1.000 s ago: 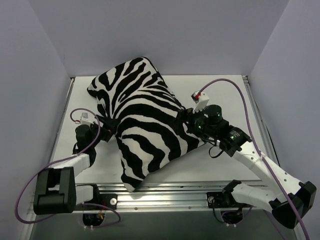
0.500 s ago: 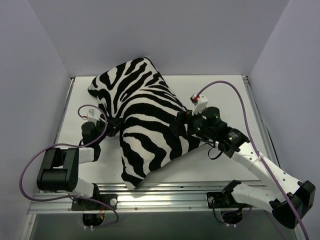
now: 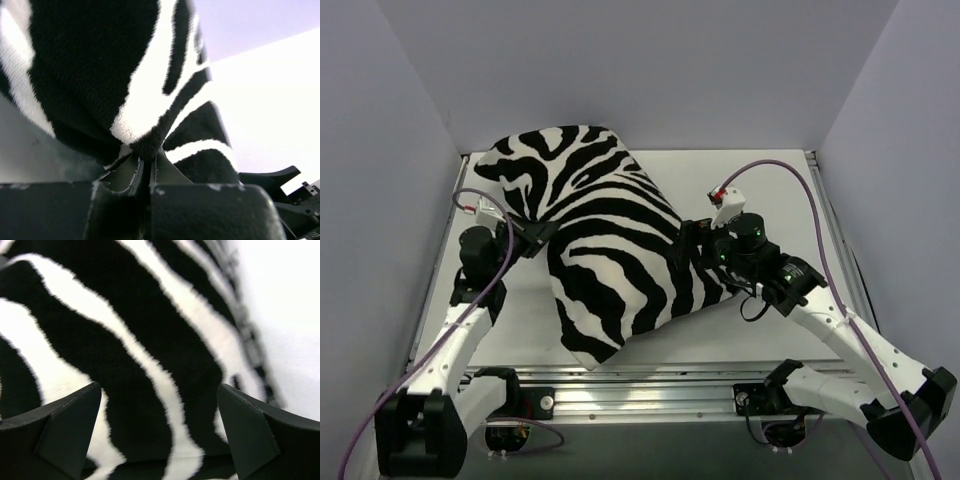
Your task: Remove the pillowcase from the pillow
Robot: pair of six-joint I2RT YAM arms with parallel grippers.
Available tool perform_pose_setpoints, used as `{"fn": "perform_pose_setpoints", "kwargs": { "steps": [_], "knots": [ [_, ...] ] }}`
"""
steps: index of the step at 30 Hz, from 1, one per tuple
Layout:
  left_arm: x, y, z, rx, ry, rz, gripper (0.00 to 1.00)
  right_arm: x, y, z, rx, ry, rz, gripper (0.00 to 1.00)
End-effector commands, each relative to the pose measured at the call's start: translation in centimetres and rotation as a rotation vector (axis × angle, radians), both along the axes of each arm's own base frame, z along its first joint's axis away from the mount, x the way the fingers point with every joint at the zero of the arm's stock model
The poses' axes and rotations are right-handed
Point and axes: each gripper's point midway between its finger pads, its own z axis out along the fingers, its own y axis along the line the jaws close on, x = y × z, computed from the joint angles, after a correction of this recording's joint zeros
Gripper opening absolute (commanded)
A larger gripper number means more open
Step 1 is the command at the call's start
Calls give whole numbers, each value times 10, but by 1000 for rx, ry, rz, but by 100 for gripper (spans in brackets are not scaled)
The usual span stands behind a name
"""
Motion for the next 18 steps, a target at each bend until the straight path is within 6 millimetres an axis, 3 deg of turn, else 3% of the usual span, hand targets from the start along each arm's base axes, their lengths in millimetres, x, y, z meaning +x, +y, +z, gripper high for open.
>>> {"fn": "perform_pose_setpoints", "kwargs": {
  "steps": [1, 2, 3, 4, 5, 6, 9, 10, 14, 18],
  "knots": [
    [-16, 34, 130, 214, -298, 153, 2, 4, -13, 49, 34, -117, -65, 95],
    [-26, 38, 173, 243, -378, 180, 2, 5, -15, 54, 36, -128, -78, 95],
    [-34, 42, 193, 274, -413, 201, 2, 5, -18, 59, 38, -138, -90, 95],
    [-39, 47, 191, 354, -375, 205, 2, 5, -20, 65, 45, -149, -99, 95],
    [-43, 52, 206, 384, -391, 226, 2, 4, -25, 72, 51, -165, -119, 95],
    [-52, 53, 245, 396, -458, 237, 2, 4, -27, 77, 57, -174, -129, 95],
    [-51, 54, 266, 468, -448, 224, 2, 2, -36, 92, 72, -205, -164, 96],
    [-60, 53, 289, 480, -484, 221, 2, 1, -39, 94, 70, -209, -171, 95],
    [-36, 31, 289, 472, -470, 143, 2, -1, -44, 99, 74, -217, -188, 96],
    [6, -18, 229, 542, -347, 63, 3, -3, -47, 96, 71, -201, -201, 96]
  ]
}}
